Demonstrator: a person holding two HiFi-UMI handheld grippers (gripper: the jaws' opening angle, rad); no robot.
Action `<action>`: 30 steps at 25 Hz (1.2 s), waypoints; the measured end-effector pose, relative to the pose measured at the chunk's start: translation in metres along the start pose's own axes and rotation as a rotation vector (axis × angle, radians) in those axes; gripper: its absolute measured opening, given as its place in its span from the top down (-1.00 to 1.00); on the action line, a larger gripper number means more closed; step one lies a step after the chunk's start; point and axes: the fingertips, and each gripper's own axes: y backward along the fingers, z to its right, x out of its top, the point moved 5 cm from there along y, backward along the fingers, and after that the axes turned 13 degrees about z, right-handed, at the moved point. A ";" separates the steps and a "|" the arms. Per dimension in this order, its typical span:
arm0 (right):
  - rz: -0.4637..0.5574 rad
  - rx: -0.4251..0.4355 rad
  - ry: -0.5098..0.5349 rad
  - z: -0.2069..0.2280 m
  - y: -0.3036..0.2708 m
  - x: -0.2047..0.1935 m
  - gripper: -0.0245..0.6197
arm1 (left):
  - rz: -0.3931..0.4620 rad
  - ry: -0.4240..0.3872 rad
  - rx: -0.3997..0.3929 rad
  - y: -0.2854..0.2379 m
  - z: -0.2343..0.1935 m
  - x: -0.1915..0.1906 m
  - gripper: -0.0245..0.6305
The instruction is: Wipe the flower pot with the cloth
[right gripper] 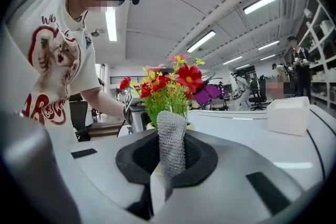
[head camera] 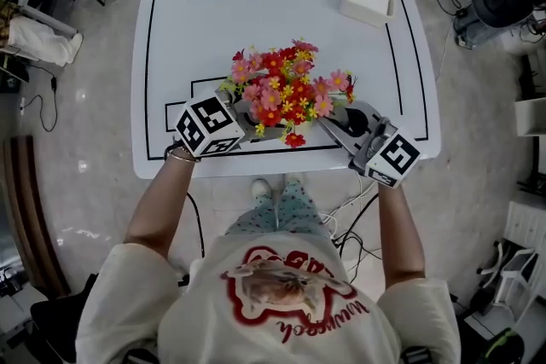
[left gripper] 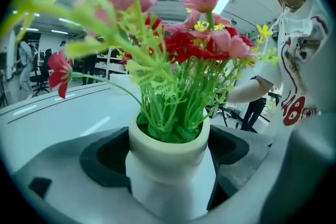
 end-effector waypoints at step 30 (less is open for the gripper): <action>-0.123 0.042 0.122 0.061 -0.031 -0.010 0.85 | -0.068 0.124 0.611 -0.001 0.060 -0.021 -0.48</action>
